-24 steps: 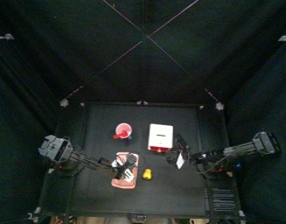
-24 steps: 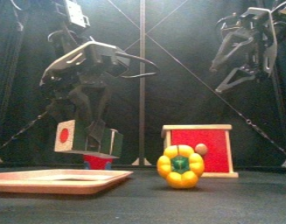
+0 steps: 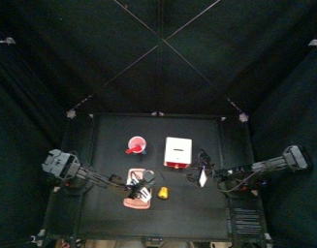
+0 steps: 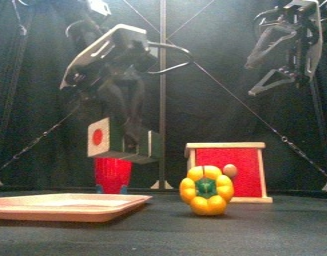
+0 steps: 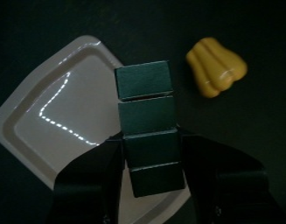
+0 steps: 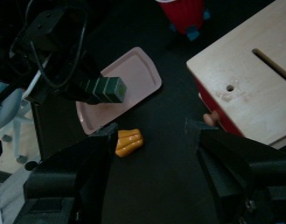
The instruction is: Place sushi roll right of squash
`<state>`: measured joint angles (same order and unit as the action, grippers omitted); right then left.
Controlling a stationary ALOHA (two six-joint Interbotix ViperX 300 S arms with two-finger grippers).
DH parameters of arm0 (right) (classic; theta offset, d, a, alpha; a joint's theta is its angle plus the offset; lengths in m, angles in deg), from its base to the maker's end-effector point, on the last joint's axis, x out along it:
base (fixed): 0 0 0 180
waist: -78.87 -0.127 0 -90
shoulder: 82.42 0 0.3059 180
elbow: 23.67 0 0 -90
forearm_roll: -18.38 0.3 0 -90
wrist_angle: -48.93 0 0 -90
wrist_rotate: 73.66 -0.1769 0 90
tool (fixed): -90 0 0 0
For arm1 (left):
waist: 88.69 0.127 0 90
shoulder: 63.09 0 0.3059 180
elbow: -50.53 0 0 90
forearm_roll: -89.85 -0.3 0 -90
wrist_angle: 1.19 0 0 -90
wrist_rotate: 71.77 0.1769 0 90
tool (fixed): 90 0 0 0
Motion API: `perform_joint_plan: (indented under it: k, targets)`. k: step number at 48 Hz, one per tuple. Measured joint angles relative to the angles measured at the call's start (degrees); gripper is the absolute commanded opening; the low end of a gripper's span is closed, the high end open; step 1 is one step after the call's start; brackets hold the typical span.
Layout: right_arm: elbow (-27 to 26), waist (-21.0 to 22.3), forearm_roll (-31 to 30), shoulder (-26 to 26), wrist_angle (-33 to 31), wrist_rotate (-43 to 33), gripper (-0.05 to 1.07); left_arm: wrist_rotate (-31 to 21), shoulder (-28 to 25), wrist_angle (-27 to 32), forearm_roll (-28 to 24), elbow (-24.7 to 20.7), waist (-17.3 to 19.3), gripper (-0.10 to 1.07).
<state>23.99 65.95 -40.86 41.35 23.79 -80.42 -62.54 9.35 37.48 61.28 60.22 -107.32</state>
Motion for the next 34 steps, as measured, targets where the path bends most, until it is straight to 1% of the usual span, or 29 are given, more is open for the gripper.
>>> perform_joint_plan:
  k: [6, 11, 18, 28, 34]
  targets:
    - [1.0, 0.2, -0.1, 1.5, -0.4, 0.0, 0.94, -2.0, -1.7, -4.7, 0.7, -3.2, 0.5, 0.67]
    - [1.1, 0.2, -0.3, 1.9, -0.4, 0.0, 0.94, -4.0, -3.5, -7.3, 1.8, -5.4, 1.7, 0.67]
    - [1.2, 0.3, -0.3, 2.0, -0.5, 0.0, 0.94, -7.1, -6.7, -8.2, 2.2, -8.3, 3.1, 0.67]
    - [1.3, 0.3, -0.4, 2.0, -0.5, 0.0, 0.94, -11.2, -11.6, -9.2, -1.2, -12.7, 5.1, 0.67]
    - [1.3, 0.3, -0.4, 2.0, -0.6, 0.0, 0.94, -14.0, -13.9, -10.9, -1.8, -15.4, 5.6, 0.67]
